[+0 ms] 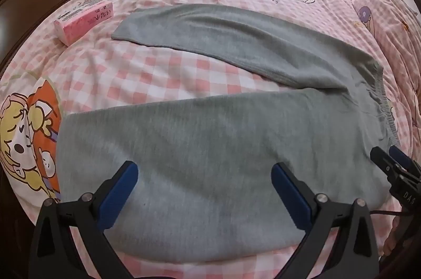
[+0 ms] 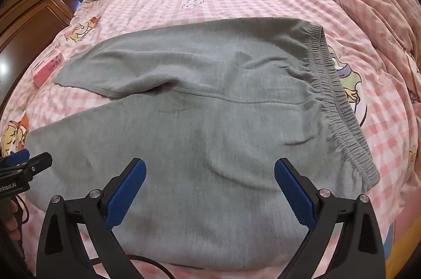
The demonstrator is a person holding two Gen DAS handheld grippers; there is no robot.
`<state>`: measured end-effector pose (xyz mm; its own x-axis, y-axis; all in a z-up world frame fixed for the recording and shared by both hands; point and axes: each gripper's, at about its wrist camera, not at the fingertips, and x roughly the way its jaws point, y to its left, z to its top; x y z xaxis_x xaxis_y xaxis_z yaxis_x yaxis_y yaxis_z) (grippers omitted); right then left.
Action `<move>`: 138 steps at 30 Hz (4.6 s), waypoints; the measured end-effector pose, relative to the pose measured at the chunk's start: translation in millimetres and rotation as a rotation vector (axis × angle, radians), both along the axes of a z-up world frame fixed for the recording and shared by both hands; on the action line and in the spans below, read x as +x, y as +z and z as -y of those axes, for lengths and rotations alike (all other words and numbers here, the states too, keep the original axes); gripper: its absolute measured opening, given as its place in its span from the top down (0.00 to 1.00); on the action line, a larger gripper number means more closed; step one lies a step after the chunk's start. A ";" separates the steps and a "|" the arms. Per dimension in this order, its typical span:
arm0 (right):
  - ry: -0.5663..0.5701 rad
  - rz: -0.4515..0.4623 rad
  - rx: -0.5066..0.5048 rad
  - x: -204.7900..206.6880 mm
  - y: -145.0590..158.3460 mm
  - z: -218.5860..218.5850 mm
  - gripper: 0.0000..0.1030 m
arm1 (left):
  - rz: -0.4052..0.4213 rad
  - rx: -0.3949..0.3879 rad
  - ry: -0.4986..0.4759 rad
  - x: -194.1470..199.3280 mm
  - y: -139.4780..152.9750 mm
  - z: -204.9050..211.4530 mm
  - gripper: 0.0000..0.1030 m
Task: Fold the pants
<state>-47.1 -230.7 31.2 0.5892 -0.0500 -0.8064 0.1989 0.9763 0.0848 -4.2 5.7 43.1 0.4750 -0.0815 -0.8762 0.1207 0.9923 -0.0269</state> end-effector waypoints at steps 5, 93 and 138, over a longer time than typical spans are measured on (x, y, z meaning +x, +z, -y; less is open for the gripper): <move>-0.004 0.000 -0.004 -0.8 -2.9 3.4 0.03 | -0.009 0.011 -0.003 3.1 -3.4 0.0 0.00; 0.148 -0.312 -0.074 272.9 -43.3 177.5 0.00 | -0.157 0.071 -0.407 358.5 -58.9 2.7 0.00; 0.291 -0.024 -0.032 130.0 70.0 107.3 0.93 | 0.151 -0.084 -0.201 202.0 73.0 -48.2 0.94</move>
